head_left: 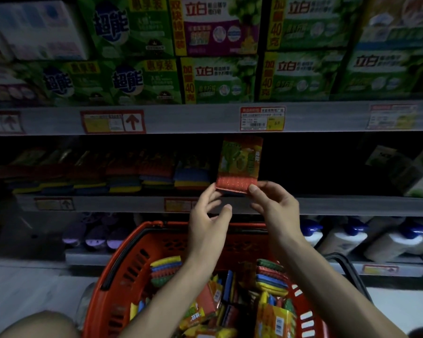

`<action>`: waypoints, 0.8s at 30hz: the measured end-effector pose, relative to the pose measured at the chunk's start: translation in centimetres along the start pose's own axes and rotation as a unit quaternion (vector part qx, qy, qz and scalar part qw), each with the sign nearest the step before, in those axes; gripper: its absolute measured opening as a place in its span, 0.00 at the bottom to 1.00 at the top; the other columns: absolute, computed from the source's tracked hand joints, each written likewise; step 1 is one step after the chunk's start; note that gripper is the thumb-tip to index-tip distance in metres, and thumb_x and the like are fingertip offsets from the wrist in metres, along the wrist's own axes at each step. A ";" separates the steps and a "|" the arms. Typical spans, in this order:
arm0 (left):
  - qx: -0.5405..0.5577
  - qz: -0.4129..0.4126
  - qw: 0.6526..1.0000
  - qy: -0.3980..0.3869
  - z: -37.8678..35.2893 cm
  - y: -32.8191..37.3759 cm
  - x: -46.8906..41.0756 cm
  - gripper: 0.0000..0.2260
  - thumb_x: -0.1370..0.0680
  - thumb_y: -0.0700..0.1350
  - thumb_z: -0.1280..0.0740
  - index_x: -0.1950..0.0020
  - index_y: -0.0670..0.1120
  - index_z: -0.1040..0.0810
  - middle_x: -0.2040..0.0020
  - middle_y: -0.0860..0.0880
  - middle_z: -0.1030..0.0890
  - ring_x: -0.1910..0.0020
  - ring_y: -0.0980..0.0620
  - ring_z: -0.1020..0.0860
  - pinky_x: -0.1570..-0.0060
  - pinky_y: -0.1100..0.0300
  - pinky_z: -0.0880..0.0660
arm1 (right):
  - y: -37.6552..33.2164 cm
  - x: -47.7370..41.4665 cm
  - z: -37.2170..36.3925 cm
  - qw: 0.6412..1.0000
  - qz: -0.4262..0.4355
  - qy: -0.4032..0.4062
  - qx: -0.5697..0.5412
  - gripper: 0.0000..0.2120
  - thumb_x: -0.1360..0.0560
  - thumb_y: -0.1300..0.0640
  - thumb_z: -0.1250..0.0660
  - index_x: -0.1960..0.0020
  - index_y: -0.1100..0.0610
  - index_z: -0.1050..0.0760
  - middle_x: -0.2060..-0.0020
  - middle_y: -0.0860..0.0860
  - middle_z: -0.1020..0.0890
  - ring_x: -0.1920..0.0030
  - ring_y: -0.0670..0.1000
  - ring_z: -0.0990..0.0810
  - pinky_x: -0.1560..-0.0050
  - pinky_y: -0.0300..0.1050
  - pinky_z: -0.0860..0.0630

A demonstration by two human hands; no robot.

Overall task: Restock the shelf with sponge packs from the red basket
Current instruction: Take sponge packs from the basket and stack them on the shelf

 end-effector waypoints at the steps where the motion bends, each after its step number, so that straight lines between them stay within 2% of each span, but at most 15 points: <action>1: 0.001 0.003 1.000 0.002 0.0 -0.1 -0.2 0.24 0.18 0.41 0.32 0.23 0.55 0.31 0.37 0.62 0.23 0.37 0.64 0.24 0.49 0.71 0.27 | 0.0 -0.3 -0.2 1.000 0.005 0.002 0.006 0.06 0.22 0.58 0.28 0.48 0.60 0.18 0.52 0.57 0.15 0.50 0.49 0.15 0.55 0.36 0.19; 3: 0.008 0.011 1.000 0.005 0.1 -0.2 -0.7 0.25 0.18 0.40 0.33 0.22 0.53 0.32 0.36 0.59 0.22 0.37 0.62 0.24 0.47 0.70 0.27 | -0.1 -0.7 -0.5 1.000 0.015 0.000 0.017 0.04 0.22 0.57 0.27 0.48 0.57 0.18 0.54 0.53 0.15 0.55 0.41 0.16 0.57 0.34 0.19; 5: 0.018 0.020 1.000 0.003 0.1 -0.3 -1.1 0.25 0.17 0.40 0.33 0.21 0.51 0.33 0.35 0.58 0.22 0.36 0.61 0.24 0.45 0.67 0.25 | 0.1 -0.9 -0.7 1.000 0.019 -0.001 0.017 0.03 0.22 0.57 0.27 0.49 0.54 0.18 0.54 0.48 0.15 0.56 0.39 0.16 0.57 0.33 0.20; 10: 0.026 0.039 0.999 -0.008 -0.1 -0.5 -1.4 0.25 0.17 0.40 0.35 0.20 0.49 0.35 0.36 0.56 0.21 0.37 0.59 0.23 0.34 0.54 0.24 | 0.9 -1.5 -0.8 1.000 0.008 0.016 0.022 0.03 0.22 0.59 0.27 0.50 0.52 0.19 0.54 0.46 0.16 0.51 0.44 0.16 0.55 0.35 0.19; 14: 0.030 0.052 0.998 -0.016 -0.1 -0.5 -1.4 0.26 0.16 0.41 0.36 0.19 0.50 0.38 0.38 0.59 0.22 0.40 0.63 0.23 0.35 0.53 0.25 | 0.8 -1.8 -1.1 0.999 0.017 0.011 0.045 0.05 0.22 0.58 0.27 0.52 0.49 0.20 0.56 0.45 0.15 0.55 0.44 0.16 0.51 0.44 0.19; 17: 0.030 0.054 0.998 -0.012 -0.1 -0.2 -1.6 0.26 0.16 0.41 0.36 0.19 0.49 0.38 0.39 0.59 0.21 0.41 0.64 0.23 0.35 0.52 0.24 | 0.5 -2.1 -1.3 0.998 0.026 0.007 0.062 0.07 0.22 0.58 0.28 0.52 0.45 0.20 0.55 0.45 0.15 0.52 0.48 0.15 0.46 0.51 0.17; 20: 0.030 0.058 0.998 -0.007 -0.1 0.1 -1.8 0.25 0.16 0.41 0.36 0.19 0.49 0.38 0.39 0.58 0.21 0.41 0.61 0.23 0.34 0.49 0.24 | 0.2 -2.3 -1.5 0.996 0.026 0.004 0.080 0.05 0.22 0.58 0.28 0.49 0.49 0.19 0.53 0.44 0.15 0.50 0.46 0.16 0.41 0.56 0.19; 24: 0.040 0.068 0.997 -0.003 -0.2 0.4 -2.2 0.25 0.16 0.41 0.36 0.19 0.48 0.38 0.40 0.55 0.20 0.41 0.55 0.21 0.35 0.47 0.23 | 0.1 -2.2 -1.6 0.993 0.026 -0.011 0.118 0.08 0.22 0.58 0.29 0.43 0.54 0.20 0.51 0.45 0.16 0.47 0.48 0.18 0.39 0.57 0.20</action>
Point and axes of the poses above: each hand's wrist, its own x-axis away from the middle knuckle, its own z-axis out of the back of the hand, y = z × x, the point moved 5 cm from there along -x, towards the middle knuckle
